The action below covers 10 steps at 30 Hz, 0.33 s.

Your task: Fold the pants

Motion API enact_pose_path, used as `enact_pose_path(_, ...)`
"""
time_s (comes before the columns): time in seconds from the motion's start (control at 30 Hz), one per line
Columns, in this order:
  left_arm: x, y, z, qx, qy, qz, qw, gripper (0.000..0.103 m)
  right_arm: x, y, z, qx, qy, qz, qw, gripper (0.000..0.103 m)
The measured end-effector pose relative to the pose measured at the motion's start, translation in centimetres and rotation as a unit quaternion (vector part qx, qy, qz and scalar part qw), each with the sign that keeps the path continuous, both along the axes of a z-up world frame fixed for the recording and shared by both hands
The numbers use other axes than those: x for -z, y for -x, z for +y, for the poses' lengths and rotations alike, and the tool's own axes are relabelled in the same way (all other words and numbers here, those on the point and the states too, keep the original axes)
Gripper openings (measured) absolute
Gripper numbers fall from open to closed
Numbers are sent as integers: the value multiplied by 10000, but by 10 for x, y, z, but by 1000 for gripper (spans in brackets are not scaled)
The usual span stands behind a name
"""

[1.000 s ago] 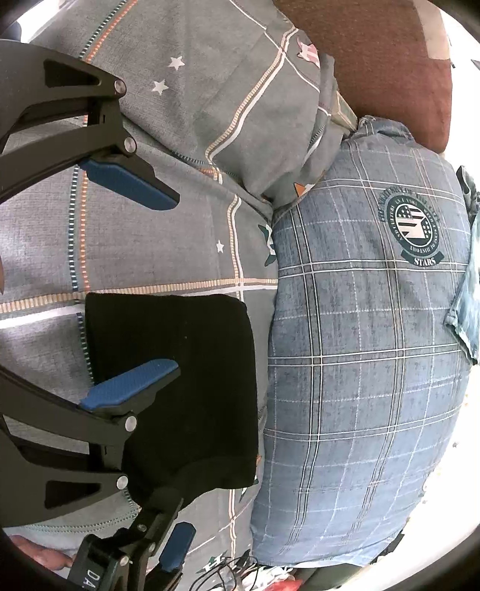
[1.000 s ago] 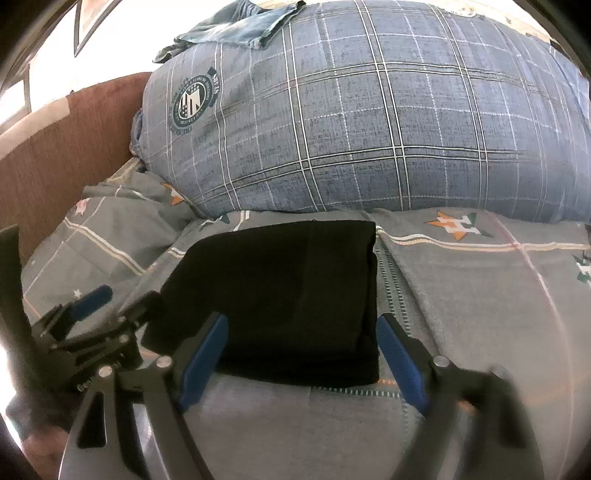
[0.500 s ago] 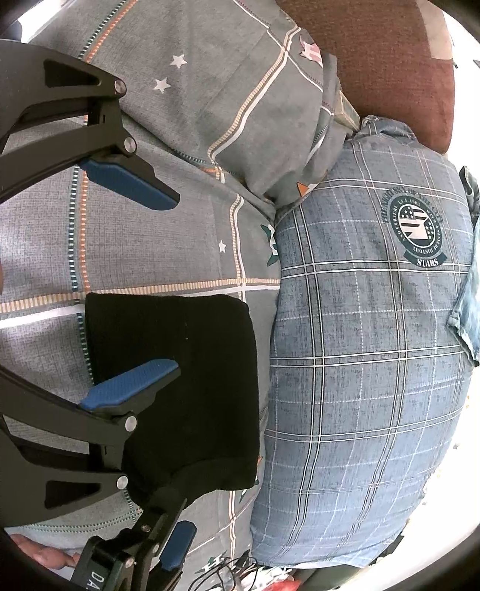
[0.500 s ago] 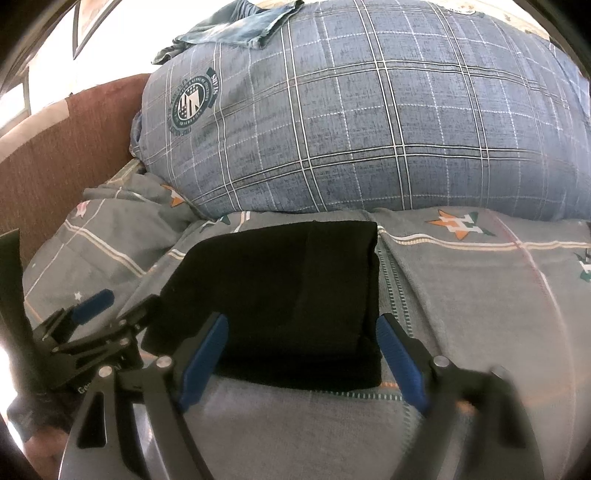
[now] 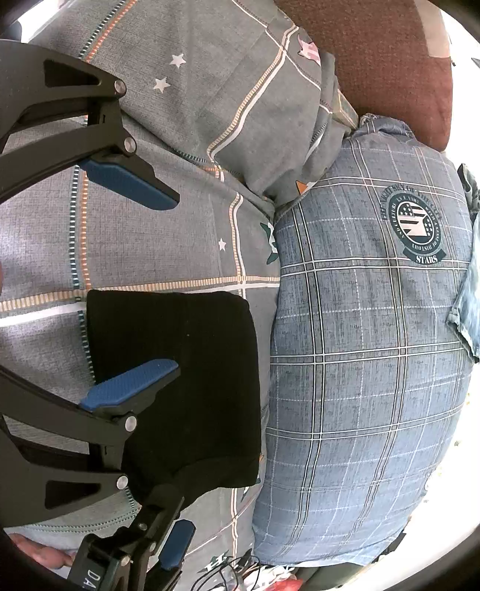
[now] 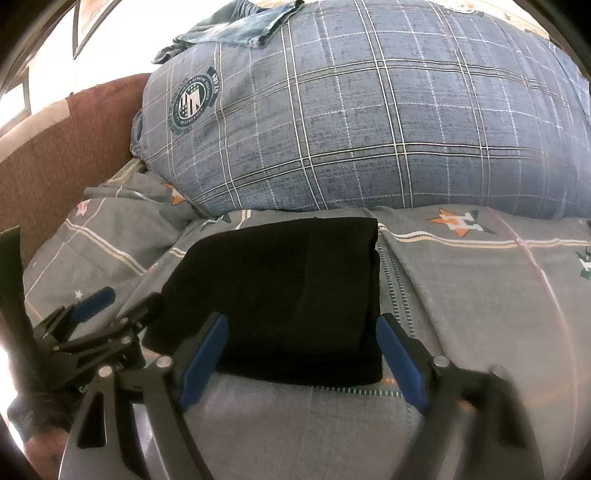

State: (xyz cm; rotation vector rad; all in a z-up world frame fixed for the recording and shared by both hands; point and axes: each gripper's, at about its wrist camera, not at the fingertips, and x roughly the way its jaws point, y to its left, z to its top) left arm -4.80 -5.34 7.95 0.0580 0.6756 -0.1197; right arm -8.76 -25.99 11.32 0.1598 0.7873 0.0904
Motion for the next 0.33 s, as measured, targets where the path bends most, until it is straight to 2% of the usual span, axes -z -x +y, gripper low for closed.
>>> enact_pose_path(0.33,-2,7,-2,101,92,-23,9999,84,-3,8,2,-24,2,-10,10000,83)
